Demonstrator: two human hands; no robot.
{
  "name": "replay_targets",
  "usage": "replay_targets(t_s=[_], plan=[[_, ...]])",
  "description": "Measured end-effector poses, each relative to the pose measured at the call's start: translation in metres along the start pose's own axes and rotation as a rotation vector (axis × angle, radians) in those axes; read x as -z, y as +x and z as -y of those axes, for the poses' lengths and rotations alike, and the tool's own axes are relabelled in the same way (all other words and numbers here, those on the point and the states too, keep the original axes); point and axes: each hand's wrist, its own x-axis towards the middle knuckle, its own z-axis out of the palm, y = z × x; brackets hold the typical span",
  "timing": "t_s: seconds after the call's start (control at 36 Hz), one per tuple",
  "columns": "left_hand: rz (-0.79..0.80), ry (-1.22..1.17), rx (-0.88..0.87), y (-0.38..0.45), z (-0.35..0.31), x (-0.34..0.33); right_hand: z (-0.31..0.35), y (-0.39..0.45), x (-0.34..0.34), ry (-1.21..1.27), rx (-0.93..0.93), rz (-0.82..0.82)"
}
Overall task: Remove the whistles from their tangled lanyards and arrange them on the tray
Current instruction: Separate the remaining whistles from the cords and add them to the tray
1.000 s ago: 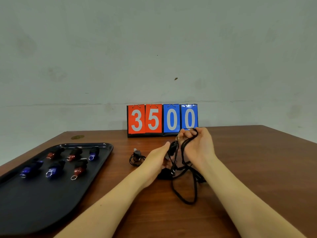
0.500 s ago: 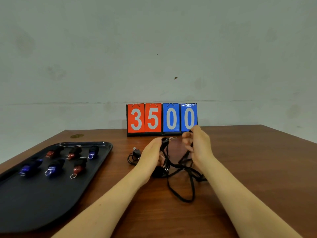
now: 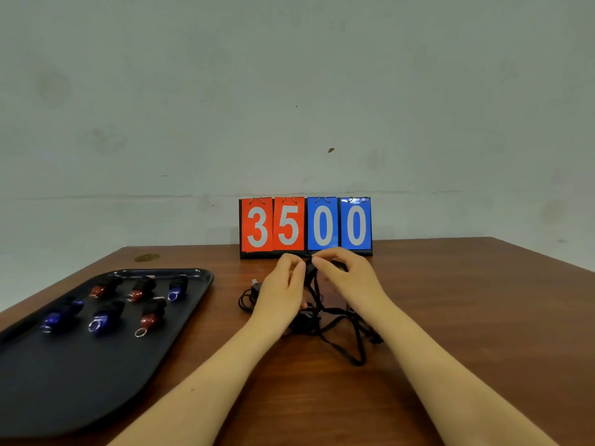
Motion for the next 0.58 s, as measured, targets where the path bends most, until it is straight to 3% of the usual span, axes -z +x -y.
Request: replay_targets(t_s=[0.28, 0.47, 0.58], plan=[[-0.03, -0.176, 0.098, 0.0, -0.001, -0.001, -0.005, -0.001, -0.007, 0.036, -0.057, -0.094], [-0.146, -0.638, 0.431, 0.008, 0.0, 0.006, -0.001, -0.003, -0.006, 0.028, -0.044, -0.09], [-0.179, -0.72, 0.516, 0.011, 0.003, 0.01, 0.003, -0.001, -0.003, 0.146, -0.084, -0.146]])
